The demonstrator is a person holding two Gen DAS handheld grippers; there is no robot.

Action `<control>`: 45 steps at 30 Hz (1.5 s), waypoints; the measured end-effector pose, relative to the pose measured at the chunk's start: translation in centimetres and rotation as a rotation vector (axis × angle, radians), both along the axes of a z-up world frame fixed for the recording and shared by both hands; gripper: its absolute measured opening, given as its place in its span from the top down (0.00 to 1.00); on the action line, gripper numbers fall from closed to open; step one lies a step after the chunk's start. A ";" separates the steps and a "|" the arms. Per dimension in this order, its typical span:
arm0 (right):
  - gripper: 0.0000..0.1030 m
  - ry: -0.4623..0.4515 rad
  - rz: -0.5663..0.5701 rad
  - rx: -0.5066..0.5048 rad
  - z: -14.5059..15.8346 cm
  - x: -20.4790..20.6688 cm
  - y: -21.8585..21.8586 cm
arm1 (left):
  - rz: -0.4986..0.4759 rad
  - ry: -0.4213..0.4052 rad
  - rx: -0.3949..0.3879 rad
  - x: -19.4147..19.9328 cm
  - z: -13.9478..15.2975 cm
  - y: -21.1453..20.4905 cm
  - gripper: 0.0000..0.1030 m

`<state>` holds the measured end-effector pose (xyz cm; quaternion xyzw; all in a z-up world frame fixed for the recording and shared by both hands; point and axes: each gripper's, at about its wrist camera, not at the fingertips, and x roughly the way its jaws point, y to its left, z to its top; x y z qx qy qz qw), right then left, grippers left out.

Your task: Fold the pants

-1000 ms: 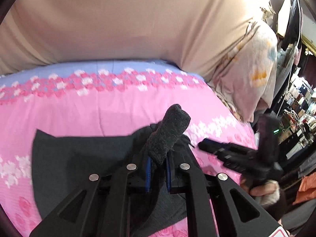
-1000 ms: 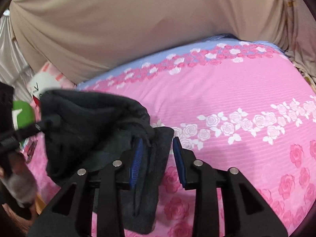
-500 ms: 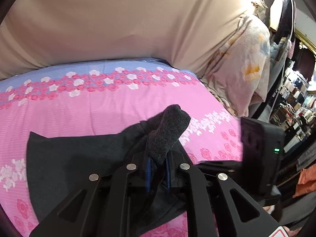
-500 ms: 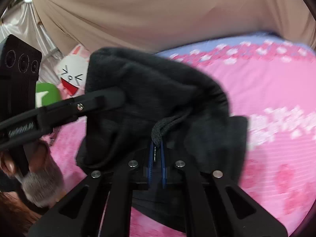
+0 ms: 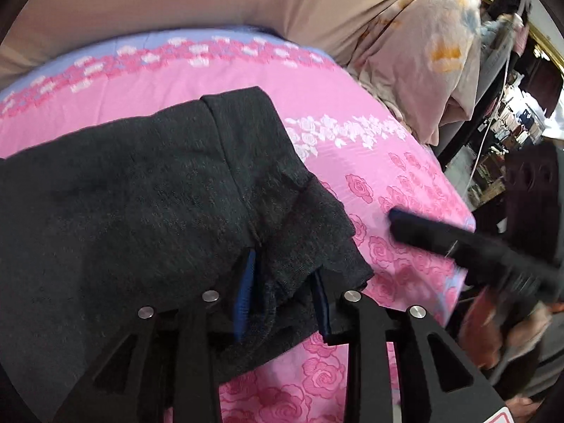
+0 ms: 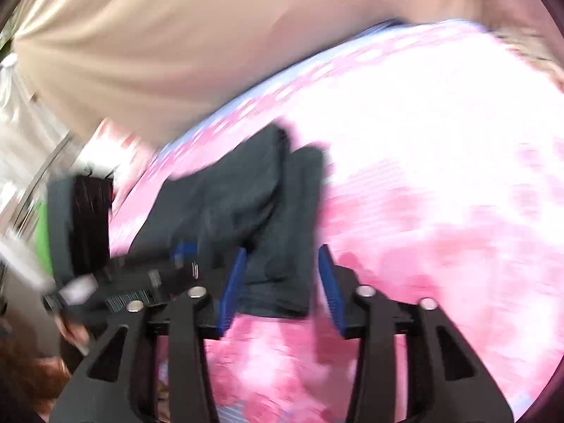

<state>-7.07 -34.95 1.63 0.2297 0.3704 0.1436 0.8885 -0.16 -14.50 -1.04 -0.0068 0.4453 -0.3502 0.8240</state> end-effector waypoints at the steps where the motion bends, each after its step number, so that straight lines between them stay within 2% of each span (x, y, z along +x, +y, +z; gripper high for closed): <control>1: 0.39 -0.017 -0.013 -0.005 0.6 0.2 -0.2 | -0.017 -0.023 0.009 -0.7 0.3 -0.1 0.57; 2: 0.38 -0.024 -0.014 -0.011 1.0 0.5 0.0 | -0.045 -0.014 -0.008 -1.3 0.6 -0.1 0.41; 3: 0.37 -0.031 0.009 -0.018 1.3 1.4 0.6 | -0.055 -0.007 -0.036 -1.7 1.0 0.3 0.38; 6: 0.37 -0.033 0.082 -0.029 1.5 3.7 2.6 | -0.044 -0.048 -0.045 -3.1 2.5 2.1 0.35; 9: 0.38 -0.002 0.125 -0.074 -0.3 7.5 5.9 | 0.034 -0.080 -0.040 -3.7 3.9 5.2 0.35; 11: 0.40 0.040 0.132 -0.104 -1.9 8.9 6.5 | 0.098 -0.092 -0.049 -3.8 4.7 7.8 0.35; 12: 0.43 0.058 0.138 -0.104 -2.4 9.3 6.6 | 0.134 -0.103 -0.048 -3.8 5.0 9.1 0.35; 14: 0.61 0.046 0.135 -0.115 -2.7 9.5 7.0 | 0.206 -0.122 -0.050 -3.5 5.6 11.6 0.35; 15: 0.81 0.033 0.147 -0.102 -2.3 9.2 7.1 | 0.233 -0.124 -0.056 -3.1 5.8 12.8 0.35; 16: 0.87 -0.001 0.149 -0.085 -1.0 8.3 7.2 | 0.261 -0.126 -0.063 -2.8 6.0 13.8 0.35; 19: 0.87 -0.094 0.108 -0.108 2.3 5.7 7.1 | 0.326 -0.124 -0.087 -1.8 6.3 16.3 0.35; 20: 0.87 -0.099 0.089 -0.120 2.5 5.2 6.9 | 0.342 -0.120 -0.082 -1.4 6.0 16.8 0.34; 21: 0.86 -0.084 0.065 -0.135 2.0 5.0 6.5 | 0.356 -0.110 -0.067 -1.0 5.5 17.1 0.34; 23: 0.79 0.051 0.031 -0.172 -1.8 6.3 5.9 | 0.364 -0.077 -0.031 -0.2 3.9 16.9 0.34; 24: 0.69 0.081 0.015 -0.168 -3.2 6.6 5.7 | 0.368 -0.061 -0.005 0.2 3.0 16.5 0.34; 25: 0.69 0.063 -0.006 -0.108 -3.1 6.1 5.0 | 0.383 -0.050 0.039 0.7 2.0 16.2 0.34; 27: 0.66 0.041 -0.062 -0.102 -1.3 5.1 4.5 | 0.404 -0.050 0.092 0.6 1.2 16.2 0.34; 29: 0.71 -0.042 -0.064 -0.140 1.6 4.2 4.9 | 0.407 -0.055 0.066 0.3 1.8 16.7 0.34; 31: 0.83 -0.086 -0.002 -0.142 3.8 4.5 6.2 | 0.389 -0.069 -0.012 0.0 3.4 17.3 0.34; 33: 0.90 -0.098 0.064 -0.139 4.6 5.4 8.0 | 0.359 -0.093 -0.085 -0.2 5.2 16.9 0.33; 35: 0.91 -0.065 0.100 -0.175 3.2 7.8 9.5 | 0.309 -0.061 -0.119 0.6 5.1 15.7 0.22; 36: 0.91 -0.034 0.084 -0.229 2.0 9.2 9.6 | 0.305 -0.039 -0.105 1.3 4.3 15.2 0.22; 37: 1.00 0.020 0.048 -0.311 -0.1 11.2 9.5 | 0.323 -0.010 -0.067 2.1 3.0 14.8 0.23; 38: 1.00 0.014 0.049 -0.277 -1.2 12.4 8.6 | 0.340 0.038 -0.030 2.9 1.2 14.6 0.27; 39: 1.00 0.022 0.041 -0.213 -1.2 12.7 7.8 | 0.341 0.037 -0.023 3.0 0.6 14.5 0.28; 40: 1.00 0.054 0.027 -0.150 -0.7 12.6 7.0 | 0.338 0.002 -0.013 2.5 0.9 14.4 0.28; 41: 1.00 0.021 0.023 -0.153 0.5 11.6 7.1 | 0.333 -0.008 0.000 2.2 1.1 14.2 0.28; 43: 0.94 -0.057 0.029 -0.236 2.2 9.7 8.4 | 0.329 -0.025 0.024 1.8 1.1 14.0 0.28; 45: 0.93 -0.013 0.056 -0.259 0.9 9.8 8.9 | 0.330 -0.035 0.041 1.8 0.8 13.7 0.26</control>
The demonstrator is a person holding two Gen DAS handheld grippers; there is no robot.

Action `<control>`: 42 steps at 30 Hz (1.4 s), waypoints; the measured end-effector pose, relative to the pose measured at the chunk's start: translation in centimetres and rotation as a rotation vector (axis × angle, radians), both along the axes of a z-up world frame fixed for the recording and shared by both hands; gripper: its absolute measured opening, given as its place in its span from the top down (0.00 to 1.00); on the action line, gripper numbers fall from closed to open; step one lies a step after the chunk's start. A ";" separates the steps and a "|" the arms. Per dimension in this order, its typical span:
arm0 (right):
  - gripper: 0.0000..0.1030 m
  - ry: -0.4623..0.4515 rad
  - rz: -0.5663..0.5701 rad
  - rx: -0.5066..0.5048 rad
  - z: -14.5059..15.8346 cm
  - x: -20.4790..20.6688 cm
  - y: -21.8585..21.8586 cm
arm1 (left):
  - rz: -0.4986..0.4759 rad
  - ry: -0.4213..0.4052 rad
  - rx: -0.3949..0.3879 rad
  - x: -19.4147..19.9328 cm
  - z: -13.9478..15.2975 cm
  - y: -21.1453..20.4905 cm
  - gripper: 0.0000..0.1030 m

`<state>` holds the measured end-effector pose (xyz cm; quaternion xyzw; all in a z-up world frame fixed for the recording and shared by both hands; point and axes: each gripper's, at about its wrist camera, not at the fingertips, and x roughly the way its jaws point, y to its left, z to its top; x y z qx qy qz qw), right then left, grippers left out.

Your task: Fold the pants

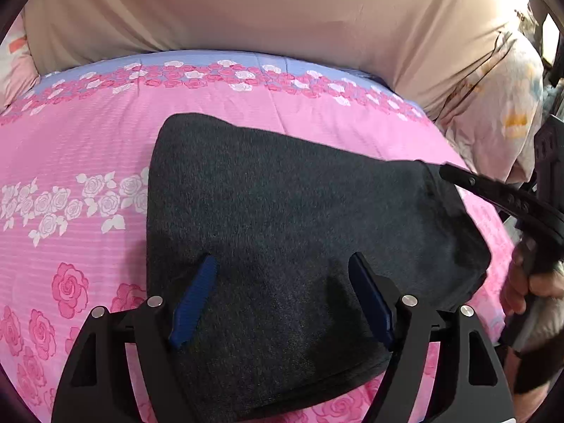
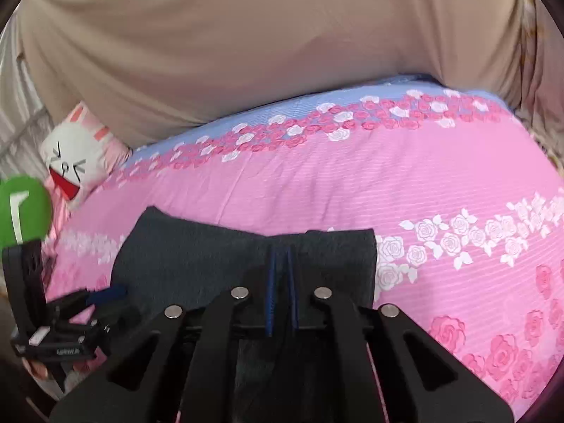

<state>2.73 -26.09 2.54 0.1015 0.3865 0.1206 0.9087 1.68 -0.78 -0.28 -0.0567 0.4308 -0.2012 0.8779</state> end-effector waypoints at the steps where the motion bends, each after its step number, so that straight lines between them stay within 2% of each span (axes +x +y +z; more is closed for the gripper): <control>1: 0.96 0.056 -0.027 -0.044 -1.8 0.4 -0.1 | -0.002 -0.004 0.008 0.0 0.0 -0.1 0.25; 2: 0.96 0.048 -0.039 -0.040 -2.4 -0.2 -0.4 | -0.007 -0.007 0.018 0.0 0.1 -0.2 0.25; 5: 0.92 0.016 -0.088 -0.015 -0.9 -2.9 -0.4 | -0.001 -0.021 0.055 -0.2 0.0 -0.8 0.25; 7: 0.89 -0.008 -0.068 0.008 -0.1 -4.7 0.1 | 0.006 -0.031 0.080 -0.4 -0.1 -1.0 0.25; 9: 0.88 -0.003 -0.054 -0.030 -0.4 -6.2 0.8 | 0.008 -0.037 0.102 -0.5 -0.1 -1.2 0.23; 12: 0.87 0.009 -0.047 -0.110 -1.9 -6.9 1.4 | 0.009 -0.043 0.123 -0.5 -0.2 -1.5 0.22; 17: 0.86 -0.017 -0.075 -0.125 -1.3 -7.6 1.9 | 0.014 -0.052 0.141 -0.6 -0.2 -1.7 0.22; 19: 0.80 -0.023 -0.069 -0.124 -1.0 -8.2 1.8 | 0.015 -0.054 0.140 -0.6 -0.2 -1.6 0.22; 23: 0.80 -0.024 -0.049 -0.111 -1.7 -8.9 1.1 | 0.014 -0.058 0.136 -0.7 -0.2 -1.6 0.22; 25: 0.80 -0.038 -0.066 -0.082 -0.9 -10.0 0.4 | 0.019 -0.081 0.109 -1.4 0.2 -1.1 0.22; 26: 0.80 -0.047 -0.077 -0.071 -0.5 -10.5 0.1 | 0.022 -0.104 0.064 -2.3 0.6 -0.4 0.22; 29: 0.64 -0.041 -0.133 -0.042 0.0 -12.2 -2.0 | 0.019 -0.130 -0.057 -4.6 1.2 1.8 0.17; 30: 0.62 -0.029 -0.139 -0.027 -0.1 -12.5 -2.4 | 0.016 -0.134 -0.066 -5.3 1.3 2.1 0.17; 32: 0.62 0.006 -0.132 0.044 -0.7 -12.7 -3.5 | -0.003 -0.152 -0.032 -6.6 1.5 1.8 0.17; 34: 0.62 0.016 -0.115 0.091 -1.1 -12.4 -3.6 | -0.020 -0.171 0.010 -7.3 1.6 0.8 0.16; 37: 0.62 0.018 -0.064 0.105 -1.6 -10.8 -2.6 | -0.015 -0.183 0.052 -7.3 1.5 -0.5 0.16; 38: 0.67 0.023 -0.061 0.096 -1.8 -9.9 -2.3 | -0.009 -0.176 0.049 -7.1 1.5 -0.6 0.16; 39: 0.87 0.016 -0.064 0.073 -1.6 -9.3 -2.0 | -0.002 -0.169 0.036 -6.9 1.5 -0.4 0.16; 40: 0.95 -0.015 -0.053 0.076 -0.4 -9.0 -1.9 | 0.005 -0.157 0.019 -6.6 1.7 -0.2 0.16; 42: 0.96 -0.135 -0.034 0.129 3.4 -10.3 -2.1 | 0.021 -0.134 -0.033 -6.5 2.3 1.0 0.16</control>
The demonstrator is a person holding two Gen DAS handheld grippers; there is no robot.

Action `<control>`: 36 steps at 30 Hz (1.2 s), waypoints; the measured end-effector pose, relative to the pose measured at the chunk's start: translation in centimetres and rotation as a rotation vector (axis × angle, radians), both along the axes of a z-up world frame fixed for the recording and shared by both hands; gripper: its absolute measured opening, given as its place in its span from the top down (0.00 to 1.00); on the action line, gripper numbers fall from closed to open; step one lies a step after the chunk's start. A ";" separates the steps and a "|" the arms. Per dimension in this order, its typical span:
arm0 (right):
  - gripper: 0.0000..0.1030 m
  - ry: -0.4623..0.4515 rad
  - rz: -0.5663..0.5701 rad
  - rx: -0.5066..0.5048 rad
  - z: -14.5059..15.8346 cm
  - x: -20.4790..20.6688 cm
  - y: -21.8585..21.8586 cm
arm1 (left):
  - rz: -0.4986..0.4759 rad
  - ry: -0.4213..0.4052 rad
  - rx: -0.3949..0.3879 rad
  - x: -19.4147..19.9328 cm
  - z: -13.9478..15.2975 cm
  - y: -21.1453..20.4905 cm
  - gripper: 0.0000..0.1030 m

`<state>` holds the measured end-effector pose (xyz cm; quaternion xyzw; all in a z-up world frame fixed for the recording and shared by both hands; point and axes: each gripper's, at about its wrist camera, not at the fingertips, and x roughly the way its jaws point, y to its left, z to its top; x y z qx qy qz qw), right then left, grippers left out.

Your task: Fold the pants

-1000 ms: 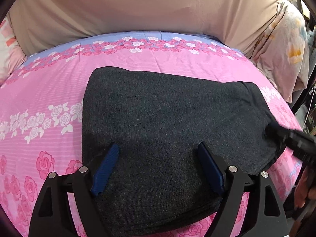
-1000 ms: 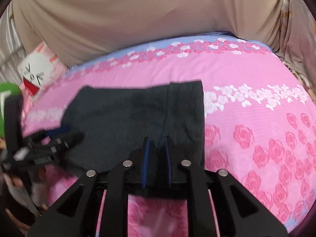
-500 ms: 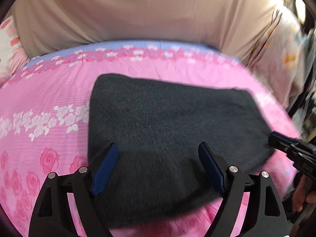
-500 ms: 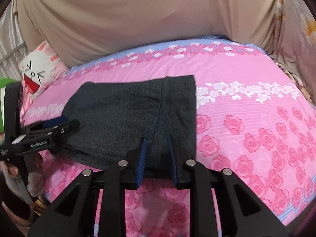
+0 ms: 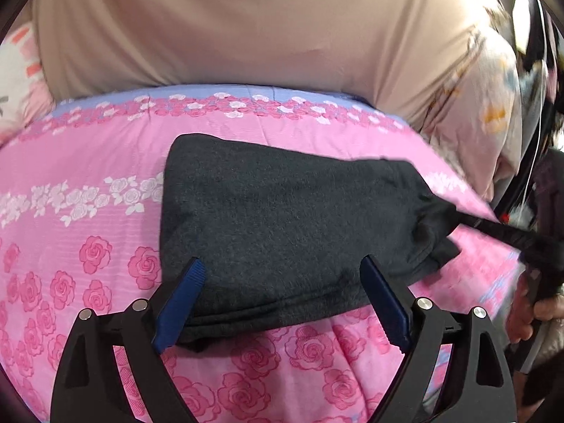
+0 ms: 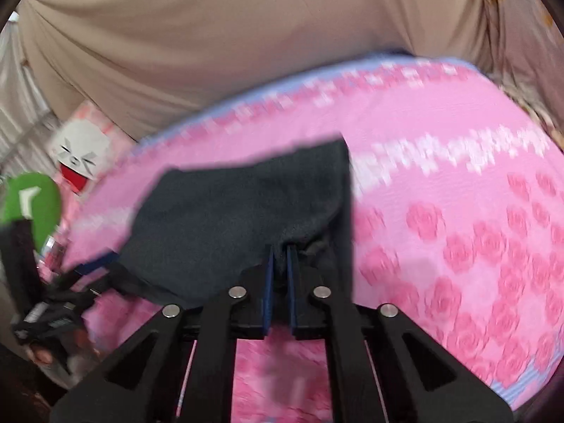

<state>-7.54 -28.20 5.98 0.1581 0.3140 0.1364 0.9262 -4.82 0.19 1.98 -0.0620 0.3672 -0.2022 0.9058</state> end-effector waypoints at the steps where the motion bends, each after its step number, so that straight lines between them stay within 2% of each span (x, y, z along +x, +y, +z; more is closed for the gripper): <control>1: 0.97 -0.051 0.003 -0.002 1.6 -0.7 -0.1 | 0.008 0.004 -0.011 -0.1 0.1 0.5 0.16; 3: 0.97 -0.085 0.007 -0.021 2.6 -1.4 -0.4 | 0.038 -0.001 0.001 -0.1 0.2 1.4 0.16; 4: 0.96 -0.056 -0.001 -0.048 1.6 -1.1 -0.8 | 0.052 -0.004 0.016 -0.1 0.0 1.6 0.16; 5: 0.95 -0.005 -0.011 -0.075 0.0 -0.5 -1.2 | 0.065 0.001 0.031 0.0 -0.4 1.8 0.16; 7: 0.92 0.175 -0.087 -0.149 -5.2 0.6 -2.1 | 0.072 0.026 0.032 0.1 -1.2 2.1 0.16; 9: 0.92 0.250 -0.129 -0.157 -7.7 0.3 -2.8 | 0.063 0.060 0.006 0.1 -1.8 2.4 0.16; 12: 0.91 0.214 -0.135 -0.049 -6.9 -1.0 -4.0 | 0.042 0.073 -0.029 -0.3 -1.8 2.9 0.16; 14: 0.85 0.156 -0.126 -0.006 -5.1 -1.3 -4.1 | 0.042 0.056 -0.053 -0.6 -1.0 3.3 0.16; 16: 0.50 0.111 -0.079 0.036 -3.9 -0.7 -3.5 | 0.042 0.041 -0.084 -0.7 -0.1 3.6 0.16; 17: 0.44 0.107 -0.069 0.039 -3.9 -0.4 -3.0 | 0.043 0.039 -0.091 -0.6 0.1 3.6 0.16; 18: 0.42 0.118 -0.056 0.023 -4.2 0.3 -2.3 | 0.048 0.038 -0.095 -0.5 0.3 3.6 0.16; 19: 0.43 0.140 -0.036 0.003 -5.0 1.3 -1.7 | 0.054 0.039 -0.096 -0.4 0.4 3.6 0.16; 20: 0.51 0.159 -0.015 -0.005 -5.8 1.9 -1.1 | 0.059 0.047 -0.098 -0.3 0.3 3.6 0.16; 21: 0.70 0.179 -0.011 -0.026 -6.5 2.3 -0.5 | 0.060 0.059 -0.103 -0.2 0.1 3.7 0.16; 22: 0.77 0.159 -0.017 -0.049 -6.2 2.1 -0.3 | 0.059 0.074 -0.110 -0.1 0.0 3.8 0.16; 24: 0.84 0.110 -0.015 -0.055 -4.7 0.9 -0.4 | 0.073 0.097 -0.122 0.1 -0.2 4.5 0.16; 26: 0.84 0.083 -0.002 -0.043 -3.7 -0.3 -0.9 | 0.095 0.110 -0.125 0.2 -0.4 5.2 0.16; 27: 0.83 0.101 -0.003 -0.068 -4.3 -0.2 -1.0 | 0.103 0.116 -0.123 0.4 -0.5 5.5 0.16; 29: 0.69 0.175 -0.016 -0.120 -6.7 0.6 -1.1 | 0.115 0.151 -0.132 1.2 -1.4 5.7 0.16; 30: 0.52 0.166 -0.039 -0.107 -7.1 0.4 -1.2 | 0.113 0.170 -0.148 1.5 -1.7 5.8 0.16; 32: 0.49 0.171 -0.067 -0.044 -6.5 -0.1 -2.0 | 0.094 0.231 -0.214 2.2 -2.5 5.9 0.16; 34: 0.45 0.138 -0.086 -0.019 -5.6 -0.4 -2.6 | 0.092 0.289 -0.263 3.0 -3.4 6.0 0.16; 36: 0.38 0.152 -0.087 -0.008 -5.7 0.1 -2.9 | 0.098 0.298 -0.294 3.4 -3.7 6.0 0.15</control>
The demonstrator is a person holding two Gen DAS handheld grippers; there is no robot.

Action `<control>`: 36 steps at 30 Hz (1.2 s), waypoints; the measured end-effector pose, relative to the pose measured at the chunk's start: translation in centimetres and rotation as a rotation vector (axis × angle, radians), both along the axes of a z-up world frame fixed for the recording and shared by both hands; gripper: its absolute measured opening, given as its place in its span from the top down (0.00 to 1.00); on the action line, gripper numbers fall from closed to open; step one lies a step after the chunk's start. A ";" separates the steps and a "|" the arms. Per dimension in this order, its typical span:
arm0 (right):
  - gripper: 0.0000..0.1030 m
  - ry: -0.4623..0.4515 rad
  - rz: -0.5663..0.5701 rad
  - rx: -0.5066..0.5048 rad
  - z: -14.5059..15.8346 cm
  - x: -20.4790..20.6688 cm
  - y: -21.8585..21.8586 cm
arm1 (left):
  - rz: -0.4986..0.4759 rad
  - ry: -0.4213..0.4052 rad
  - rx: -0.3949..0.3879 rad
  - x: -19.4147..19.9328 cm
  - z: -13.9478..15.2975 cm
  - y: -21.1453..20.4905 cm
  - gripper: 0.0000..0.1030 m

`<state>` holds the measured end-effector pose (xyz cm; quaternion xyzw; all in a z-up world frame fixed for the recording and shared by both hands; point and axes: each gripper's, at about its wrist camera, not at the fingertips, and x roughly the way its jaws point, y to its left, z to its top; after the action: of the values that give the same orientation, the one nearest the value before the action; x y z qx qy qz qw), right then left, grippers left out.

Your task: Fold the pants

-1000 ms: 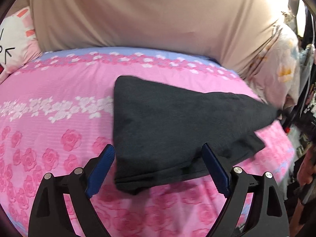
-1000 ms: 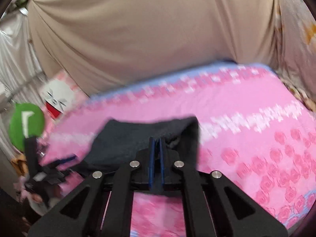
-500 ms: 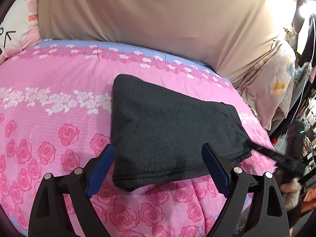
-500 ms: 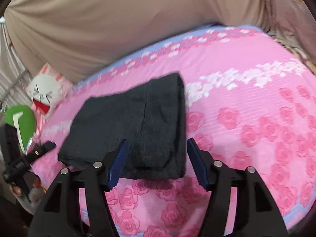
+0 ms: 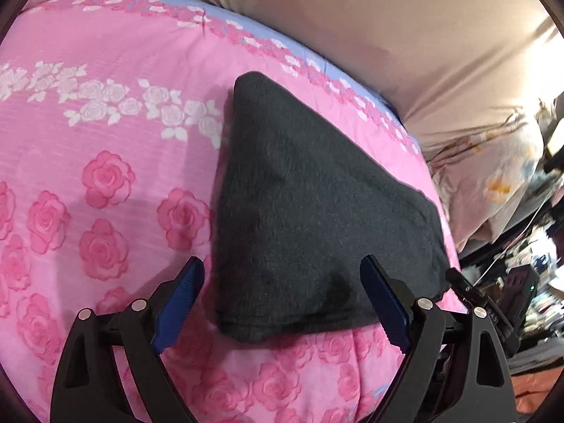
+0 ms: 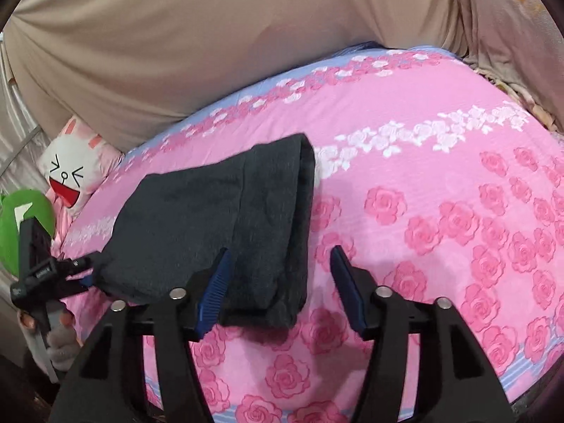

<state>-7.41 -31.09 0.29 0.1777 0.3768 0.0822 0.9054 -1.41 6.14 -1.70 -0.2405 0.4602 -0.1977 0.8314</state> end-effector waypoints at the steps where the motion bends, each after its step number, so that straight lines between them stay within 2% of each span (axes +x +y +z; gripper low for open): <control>1: 0.33 0.031 -0.001 0.026 -0.7 0.7 -0.2 | 0.002 0.005 -0.005 0.2 -0.1 -0.1 0.15; 2: 0.33 0.055 0.005 0.056 -1.4 1.2 -0.3 | 0.000 0.001 -0.028 0.5 -0.1 -0.2 0.15; 3: 0.34 0.078 0.019 0.099 -2.0 2.0 -0.4 | -0.011 -0.001 -0.063 0.7 -0.3 -0.3 0.20; 4: 0.47 0.078 0.031 0.153 -2.8 2.7 -0.4 | -0.012 0.002 -0.072 1.0 -0.4 -0.4 0.30; 5: 0.66 0.080 0.046 0.180 -2.8 3.2 -0.4 | 0.006 0.001 -0.034 1.3 -0.5 -0.5 0.63; 6: 0.71 0.091 0.050 0.209 -2.6 3.5 -0.3 | -0.011 0.001 -0.033 1.7 -0.4 -0.4 0.72; 7: 0.76 0.073 0.054 0.211 -1.5 3.4 -0.2 | -0.015 0.008 -0.065 1.9 -0.2 0.0 0.74; 8: 0.77 0.045 0.070 0.207 -0.3 3.1 0.2 | -0.024 0.004 -0.106 1.8 0.6 0.7 0.77; 11: 0.78 -0.019 0.129 0.204 3.0 1.2 1.5 | -0.043 -0.040 -0.091 0.4 3.5 1.9 0.80; 12: 0.78 -0.022 0.152 0.190 3.5 0.3 2.1 | -0.051 -0.048 -0.076 -0.4 4.3 2.3 0.79; 14: 0.76 0.019 0.161 0.169 2.4 -0.2 2.9 | -0.060 -0.026 -0.025 -1.7 4.2 2.9 0.74; 15: 0.70 0.059 0.162 0.139 1.2 -0.3 3.2 | -0.064 0.004 0.007 -2.0 3.4 3.0 0.67; 16: 0.60 0.112 0.128 0.069 -0.5 -0.3 3.5 | -0.066 0.032 0.043 -2.1 2.3 3.0 0.64; 17: 0.51 0.130 0.098 0.042 -1.6 -0.7 3.4 | -0.049 0.061 0.088 -2.3 0.8 3.1 0.63; 18: 0.44 0.104 0.077 0.093 -2.1 -1.3 2.8 | -0.027 0.070 0.102 -2.5 -0.1 3.3 0.56; 19: 0.43 0.113 0.074 0.111 -2.0 -1.4 2.6 | -0.011 0.066 0.076 -2.7 -0.5 3.6 0.54; 20: 0.41 0.121 0.072 0.110 -1.8 -1.4 2.5 | 0.002 0.058 0.037 -2.9 -0.6 4.0 0.47; 22: 0.31 0.108 0.068 0.081 -1.3 -1.6 2.5 | 0.000 0.052 0.016 -2.8 -0.5 3.9 0.34; 24: 0.31 0.108 0.098 0.080 -1.4 -1.3 2.9 | -0.009 0.036 0.030 -2.5 -0.3 3.0 0.31; 26: 0.31 0.125 0.127 0.140 -2.2 -0.5 3.4 | -0.052 0.047 0.026 -1.9 -0.6 1.8 0.29; 29: 0.27 0.094 0.133 0.138 -2.5 0.5 4.4 | -0.067 0.009 0.041 -1.5 -0.6 0.4 0.16; 32: 0.26 0.081 0.135 0.155 -2.4 1.7 5.2 | -0.059 -0.003 0.037 -0.9 -0.6 -0.2 0.15; 33: 0.35 0.075 0.133 0.164 -2.4 2.2 5.4 | -0.059 -0.005 0.029 -0.6 -0.7 -0.3 0.17; 34: 0.57 0.085 0.126 0.170 -2.5 2.6 5.4 | -0.058 -0.004 0.018 -0.2 -0.6 -0.2 0.27; 35: 0.63 0.087 0.125 0.178 -2.3 2.7 5.4 | -0.050 0.016 0.032 0.3 -0.6 -0.2 0.59; 36: 0.68 0.080 0.126 0.190 -1.9 2.7 5.2 | -0.045 0.021 0.051 0.3 -0.4 0.0 0.76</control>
<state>-4.70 -25.85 -1.62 0.2419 0.4136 0.1672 0.8617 -1.13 6.12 -2.11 -0.2110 0.4792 -0.2018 0.8277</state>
